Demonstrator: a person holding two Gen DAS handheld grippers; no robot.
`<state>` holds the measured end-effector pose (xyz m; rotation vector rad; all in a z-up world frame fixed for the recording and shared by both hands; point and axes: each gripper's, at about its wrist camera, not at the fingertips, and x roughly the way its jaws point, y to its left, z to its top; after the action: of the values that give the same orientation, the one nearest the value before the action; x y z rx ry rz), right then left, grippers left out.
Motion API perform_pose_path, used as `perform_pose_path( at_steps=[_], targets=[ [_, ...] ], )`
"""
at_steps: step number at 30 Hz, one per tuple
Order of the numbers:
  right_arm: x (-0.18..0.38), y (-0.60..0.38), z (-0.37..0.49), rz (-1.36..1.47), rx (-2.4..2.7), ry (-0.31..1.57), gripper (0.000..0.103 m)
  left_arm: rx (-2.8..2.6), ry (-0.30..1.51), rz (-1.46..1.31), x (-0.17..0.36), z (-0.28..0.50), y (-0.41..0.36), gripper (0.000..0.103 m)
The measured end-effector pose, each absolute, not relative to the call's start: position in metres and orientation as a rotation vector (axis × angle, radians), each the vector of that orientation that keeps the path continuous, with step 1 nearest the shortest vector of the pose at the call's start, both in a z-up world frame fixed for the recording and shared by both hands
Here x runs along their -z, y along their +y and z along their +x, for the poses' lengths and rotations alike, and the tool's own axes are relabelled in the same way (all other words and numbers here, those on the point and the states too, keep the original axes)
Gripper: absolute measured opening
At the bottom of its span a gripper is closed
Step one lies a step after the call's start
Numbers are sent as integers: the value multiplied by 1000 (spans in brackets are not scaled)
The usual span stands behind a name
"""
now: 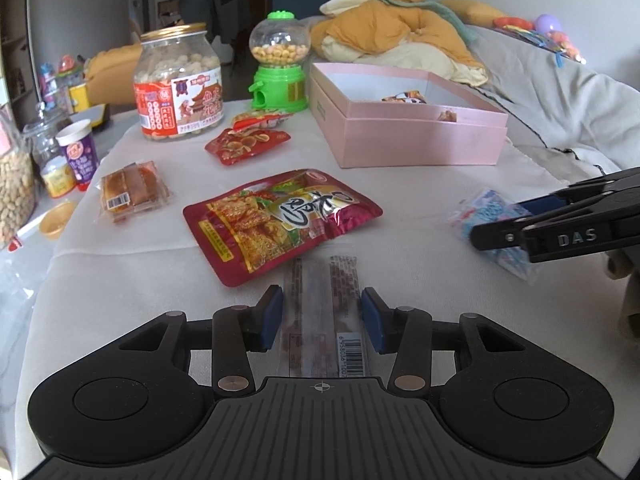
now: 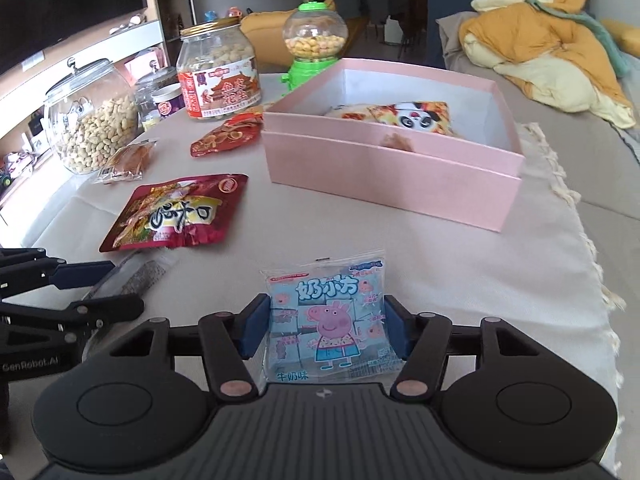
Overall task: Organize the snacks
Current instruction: 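Lift the strip snack with the left gripper while the right gripper lifts the Peppa Pig pack, then carry both snacks over the pink box and open both grippers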
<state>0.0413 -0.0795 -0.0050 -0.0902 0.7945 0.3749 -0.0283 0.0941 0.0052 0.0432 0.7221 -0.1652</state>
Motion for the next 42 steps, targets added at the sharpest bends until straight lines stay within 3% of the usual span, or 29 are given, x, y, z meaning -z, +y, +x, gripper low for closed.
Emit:
perform_pose_path(
  at_steps=[4,11,19,21,23,31,39,42],
  targets=[
    [1,-91,35,-67,-370,781,60,152,717,1,-8,-30,95,40],
    [-14,-116,29,-2,-355,736,60,257,540,-86,-58,-29,82,40],
    [-12,-125,27,18,-343,730,60,312,316,-224,-135,69,59,44],
    [-11,-124,28,21,-342,734,60,324,368,-313,-134,103,58,47],
    [-11,-124,29,20,-336,733,60,305,410,-366,-124,118,60,43],
    [-22,-138,33,-3,-298,711,60,366,493,-229,-79,72,93,42],
    [-147,-139,121,82,-279,587,60,189,687,-486,-65,75,169,42],
    [-161,-114,172,-58,-199,578,72,146,663,-539,-64,70,198,42]
  ],
)
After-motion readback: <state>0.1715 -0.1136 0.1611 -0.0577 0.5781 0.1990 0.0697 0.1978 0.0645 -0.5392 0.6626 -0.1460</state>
